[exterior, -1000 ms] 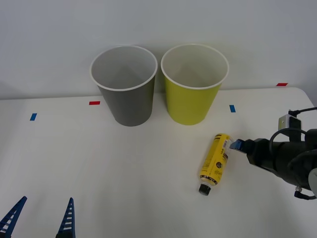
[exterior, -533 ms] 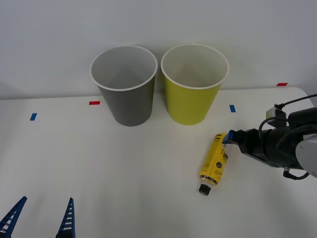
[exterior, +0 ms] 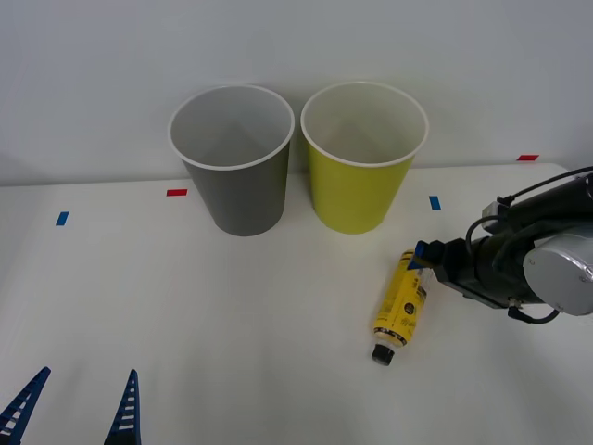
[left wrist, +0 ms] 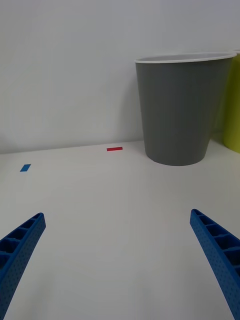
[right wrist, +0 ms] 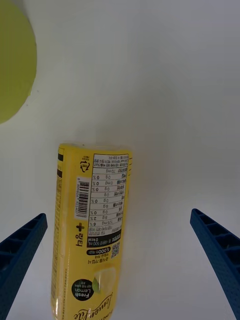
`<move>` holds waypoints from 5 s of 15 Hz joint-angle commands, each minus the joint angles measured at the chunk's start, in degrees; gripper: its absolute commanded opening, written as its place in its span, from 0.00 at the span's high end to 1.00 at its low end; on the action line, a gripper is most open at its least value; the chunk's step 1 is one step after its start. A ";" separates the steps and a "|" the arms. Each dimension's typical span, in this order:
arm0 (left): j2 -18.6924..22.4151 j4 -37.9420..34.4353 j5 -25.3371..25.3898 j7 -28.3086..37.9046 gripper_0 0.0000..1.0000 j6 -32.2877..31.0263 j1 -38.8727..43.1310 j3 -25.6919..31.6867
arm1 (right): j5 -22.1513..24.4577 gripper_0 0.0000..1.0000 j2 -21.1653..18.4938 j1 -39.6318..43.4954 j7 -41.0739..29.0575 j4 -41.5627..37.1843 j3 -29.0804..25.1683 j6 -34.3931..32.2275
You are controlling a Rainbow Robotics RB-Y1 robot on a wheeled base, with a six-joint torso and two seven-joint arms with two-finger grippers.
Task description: Put cans in the gray bin and PET bottles in the light green bin.
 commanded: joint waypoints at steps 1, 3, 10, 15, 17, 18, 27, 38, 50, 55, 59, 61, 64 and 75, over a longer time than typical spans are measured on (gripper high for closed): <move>0.00 0.00 0.00 0.00 0.00 0.00 0.00 0.00 | -3.63 0.00 -0.50 -2.87 -1.14 3.68 1.30 -0.50; 0.00 0.00 0.00 0.00 0.00 0.00 0.00 0.00 | -4.07 0.00 -1.03 -5.15 -1.84 6.31 3.85 -1.65; 0.00 0.00 0.00 0.00 0.00 0.00 0.00 0.00 | -6.80 0.00 -2.87 -10.42 -4.66 14.14 9.12 -5.34; 0.00 0.00 0.00 0.00 0.00 0.00 0.00 0.00 | -8.47 0.00 -2.61 -13.68 -6.68 20.20 13.95 -9.47; 0.00 0.00 0.00 0.00 0.00 0.00 0.00 0.00 | -8.82 0.00 -2.52 -14.47 -7.12 21.52 15.01 -9.91; 0.00 0.00 0.00 0.00 0.00 0.00 0.00 0.00 | -8.91 0.00 -2.61 -14.91 -7.38 22.13 15.71 -9.99; 0.00 0.00 0.00 0.00 0.00 0.00 0.00 0.00 | -8.91 1.00 -2.61 -15.17 -7.91 21.87 16.24 -10.08; 0.00 0.00 0.00 0.00 0.00 0.00 0.00 0.00 | -8.20 1.00 1.96 -4.10 18.02 11.94 -4.94 -8.85; 0.00 0.00 0.00 0.00 0.00 0.00 0.00 0.00 | -8.38 1.00 17.87 9.53 52.03 -12.58 -29.99 -8.94; 0.00 0.00 0.00 0.00 0.00 0.00 0.00 0.00 | -10.05 1.00 19.89 9.79 56.34 -19.88 -33.42 -13.07; 0.00 0.00 0.00 0.00 0.00 0.00 0.00 0.00 | -8.99 1.00 20.60 7.86 55.37 -22.69 -29.03 -25.29; 0.00 0.00 0.00 0.00 0.00 0.00 0.00 0.00 | -8.11 1.00 22.62 3.73 55.73 -22.78 -28.67 -25.64; 0.00 0.00 0.00 0.00 0.00 0.00 0.00 0.00 | -2.84 1.00 24.02 -0.93 55.37 -23.22 -25.95 -25.64; 0.00 0.00 0.00 0.00 0.00 0.00 0.00 0.00 | 23.88 1.00 23.67 -14.47 46.06 -14.25 -9.43 -32.06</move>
